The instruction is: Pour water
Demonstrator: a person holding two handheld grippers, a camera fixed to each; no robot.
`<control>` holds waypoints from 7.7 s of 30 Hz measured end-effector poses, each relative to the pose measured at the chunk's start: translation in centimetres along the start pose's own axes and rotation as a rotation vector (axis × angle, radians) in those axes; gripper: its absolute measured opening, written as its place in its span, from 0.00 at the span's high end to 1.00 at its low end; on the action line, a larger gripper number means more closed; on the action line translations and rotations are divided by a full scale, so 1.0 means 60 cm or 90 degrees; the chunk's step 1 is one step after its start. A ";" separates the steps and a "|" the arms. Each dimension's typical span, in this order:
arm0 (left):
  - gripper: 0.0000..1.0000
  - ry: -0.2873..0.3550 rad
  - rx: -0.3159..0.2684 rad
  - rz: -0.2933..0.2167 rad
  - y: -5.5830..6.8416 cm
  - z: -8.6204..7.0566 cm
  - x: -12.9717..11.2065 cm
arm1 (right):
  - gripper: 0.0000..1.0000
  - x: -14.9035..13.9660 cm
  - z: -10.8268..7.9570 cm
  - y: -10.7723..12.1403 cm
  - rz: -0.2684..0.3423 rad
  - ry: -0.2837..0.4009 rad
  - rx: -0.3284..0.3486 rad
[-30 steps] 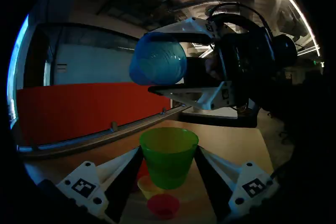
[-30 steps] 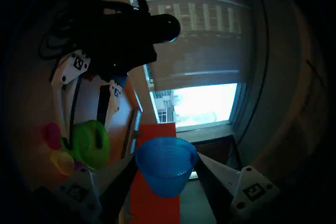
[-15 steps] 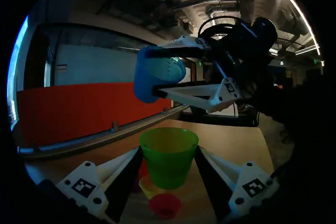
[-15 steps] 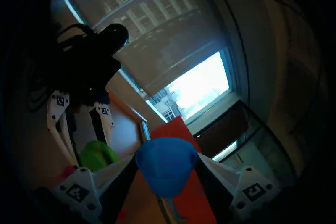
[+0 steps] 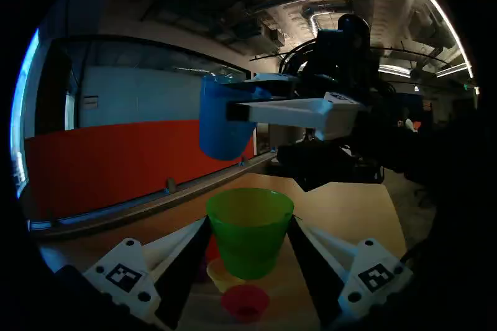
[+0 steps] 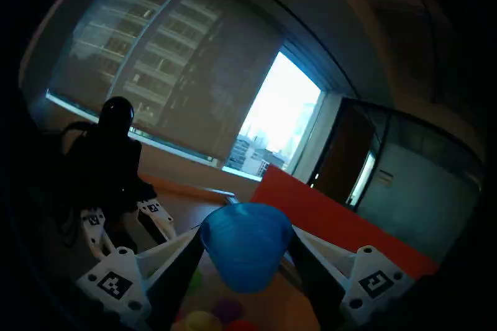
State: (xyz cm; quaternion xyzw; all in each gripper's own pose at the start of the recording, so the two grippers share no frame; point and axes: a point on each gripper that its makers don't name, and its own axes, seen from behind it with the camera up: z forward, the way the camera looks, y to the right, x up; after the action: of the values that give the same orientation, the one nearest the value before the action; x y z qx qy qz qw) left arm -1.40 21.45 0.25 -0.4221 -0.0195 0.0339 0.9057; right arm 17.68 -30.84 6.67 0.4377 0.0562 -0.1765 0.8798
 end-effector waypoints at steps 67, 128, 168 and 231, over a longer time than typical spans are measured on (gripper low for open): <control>0.15 -0.274 0.087 -0.003 -0.147 -0.052 -0.250 | 0.09 -0.350 -0.109 -0.049 0.250 -0.265 0.070; 0.09 -0.440 0.043 -0.032 -0.140 -0.071 -0.382 | 0.09 -0.532 -0.111 -0.131 0.255 -0.413 0.119; 0.06 -0.425 0.086 -0.056 -0.131 -0.126 -0.369 | 0.00 -0.522 -0.190 -0.124 0.254 -0.406 0.057; 0.06 0.062 0.548 -0.022 -0.106 -0.283 -0.075 | 0.00 -0.331 -0.422 0.041 0.234 -0.073 -0.540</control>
State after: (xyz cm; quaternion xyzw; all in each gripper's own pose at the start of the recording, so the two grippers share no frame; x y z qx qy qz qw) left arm -4.49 4.04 -5.82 -0.0069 0.0320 0.0036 0.9995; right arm 1.48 -4.29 -1.88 0.0316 -0.0041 -0.0033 0.9995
